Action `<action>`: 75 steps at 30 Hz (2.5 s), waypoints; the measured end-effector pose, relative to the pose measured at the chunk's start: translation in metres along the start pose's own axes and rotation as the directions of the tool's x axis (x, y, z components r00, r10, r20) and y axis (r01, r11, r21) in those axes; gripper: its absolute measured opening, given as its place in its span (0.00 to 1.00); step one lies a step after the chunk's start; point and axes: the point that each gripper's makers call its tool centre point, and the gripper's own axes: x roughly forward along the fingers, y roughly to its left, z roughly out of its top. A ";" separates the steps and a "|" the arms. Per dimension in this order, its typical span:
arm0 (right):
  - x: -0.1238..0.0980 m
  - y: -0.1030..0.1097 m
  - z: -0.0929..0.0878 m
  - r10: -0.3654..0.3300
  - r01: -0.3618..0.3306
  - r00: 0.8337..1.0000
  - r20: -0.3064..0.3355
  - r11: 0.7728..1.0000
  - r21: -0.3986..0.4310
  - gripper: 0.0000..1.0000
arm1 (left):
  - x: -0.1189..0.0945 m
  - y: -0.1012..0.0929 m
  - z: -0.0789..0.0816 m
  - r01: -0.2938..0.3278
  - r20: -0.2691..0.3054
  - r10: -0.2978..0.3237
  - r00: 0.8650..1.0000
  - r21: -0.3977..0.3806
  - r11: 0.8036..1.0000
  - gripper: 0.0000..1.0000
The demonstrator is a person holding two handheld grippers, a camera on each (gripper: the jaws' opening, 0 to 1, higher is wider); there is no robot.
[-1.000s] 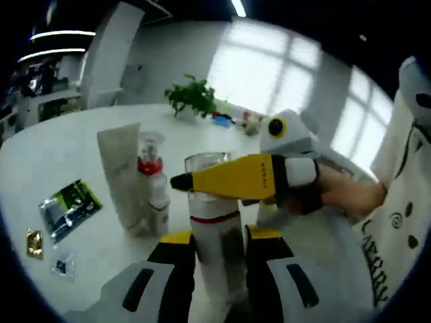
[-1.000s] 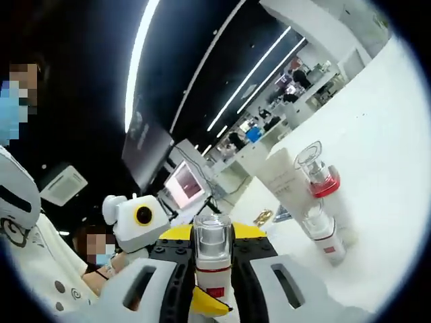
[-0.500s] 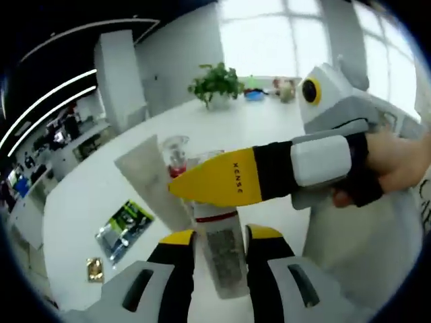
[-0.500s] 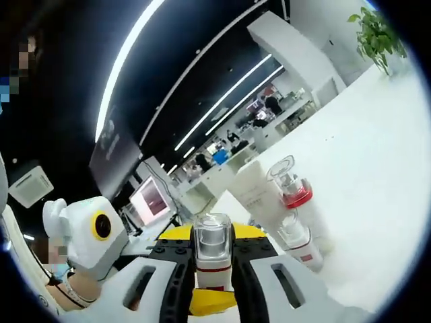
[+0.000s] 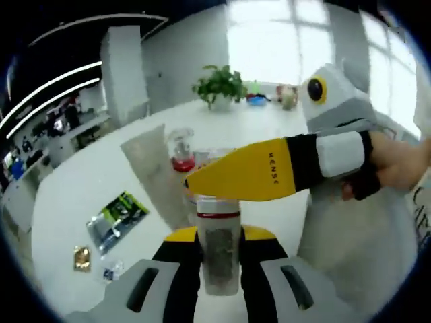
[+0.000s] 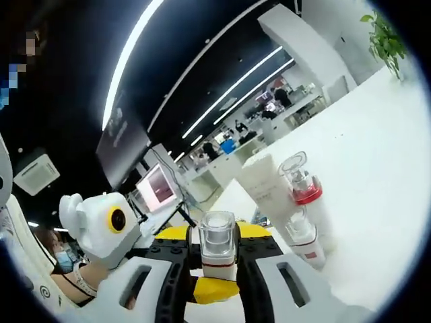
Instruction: Arrange the skincare products in the storage area until every visible bottle or jar stands upright without overlapping.
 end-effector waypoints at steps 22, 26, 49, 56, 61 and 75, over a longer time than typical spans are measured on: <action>0.004 0.034 -0.007 0.208 -0.239 0.960 -0.187 0.957 -0.163 0.21 | -0.006 -0.022 0.001 0.251 0.128 -0.240 0.962 -0.080 0.965 0.17; 0.008 0.034 -0.015 0.190 -0.238 0.958 -0.213 0.944 -0.229 0.21 | -0.001 -0.019 -0.007 0.235 0.086 -0.230 0.969 -0.052 0.971 0.17; 0.021 0.003 -0.072 0.057 -0.266 0.906 -0.420 0.848 -0.458 0.21 | 0.032 0.001 -0.068 0.142 -0.114 -0.131 0.985 0.086 0.986 0.17; 0.021 -0.004 -0.078 0.033 -0.257 0.902 -0.431 0.842 -0.474 0.22 | 0.038 0.003 -0.075 0.142 -0.117 -0.129 0.985 0.105 0.984 0.18; 0.020 -0.010 -0.077 0.013 -0.232 0.906 -0.423 0.852 -0.469 0.22 | 0.040 0.006 -0.076 0.136 -0.112 -0.124 0.986 0.106 0.985 0.18; 0.016 -0.014 -0.075 0.002 -0.193 0.913 -0.409 0.883 -0.427 0.26 | 0.040 0.011 -0.074 0.113 -0.112 -0.101 0.989 0.109 0.988 0.25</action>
